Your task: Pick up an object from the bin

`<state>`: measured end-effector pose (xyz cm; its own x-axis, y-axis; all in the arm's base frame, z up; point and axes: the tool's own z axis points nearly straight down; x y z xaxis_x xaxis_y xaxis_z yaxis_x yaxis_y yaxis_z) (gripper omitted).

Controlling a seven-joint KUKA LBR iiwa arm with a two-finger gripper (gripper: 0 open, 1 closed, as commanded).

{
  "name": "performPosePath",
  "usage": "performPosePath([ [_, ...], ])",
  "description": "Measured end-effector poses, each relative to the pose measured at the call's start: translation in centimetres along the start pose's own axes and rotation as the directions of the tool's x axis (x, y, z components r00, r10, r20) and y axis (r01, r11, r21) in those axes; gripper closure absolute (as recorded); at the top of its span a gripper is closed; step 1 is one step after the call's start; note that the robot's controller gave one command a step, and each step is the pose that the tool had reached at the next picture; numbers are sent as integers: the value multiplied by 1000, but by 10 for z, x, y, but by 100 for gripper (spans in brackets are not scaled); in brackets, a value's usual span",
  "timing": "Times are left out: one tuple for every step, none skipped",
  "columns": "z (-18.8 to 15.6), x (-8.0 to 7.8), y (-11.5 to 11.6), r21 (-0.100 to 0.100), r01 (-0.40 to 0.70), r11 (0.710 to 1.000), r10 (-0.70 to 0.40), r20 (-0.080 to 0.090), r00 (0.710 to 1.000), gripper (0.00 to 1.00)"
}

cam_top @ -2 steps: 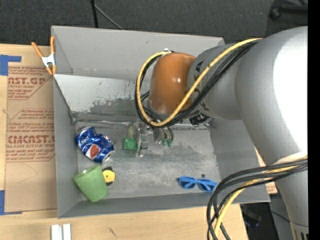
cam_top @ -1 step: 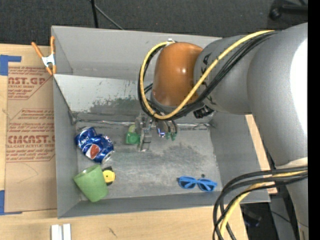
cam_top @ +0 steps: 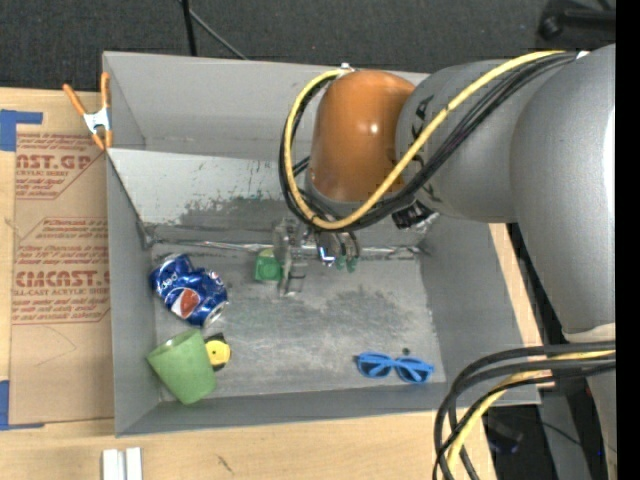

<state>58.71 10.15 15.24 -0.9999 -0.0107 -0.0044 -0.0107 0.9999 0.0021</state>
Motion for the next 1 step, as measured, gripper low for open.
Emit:
performPosePath([
  [-25, -1, 1, 0, 1, 1000, -1, 1, 1000, 100],
])
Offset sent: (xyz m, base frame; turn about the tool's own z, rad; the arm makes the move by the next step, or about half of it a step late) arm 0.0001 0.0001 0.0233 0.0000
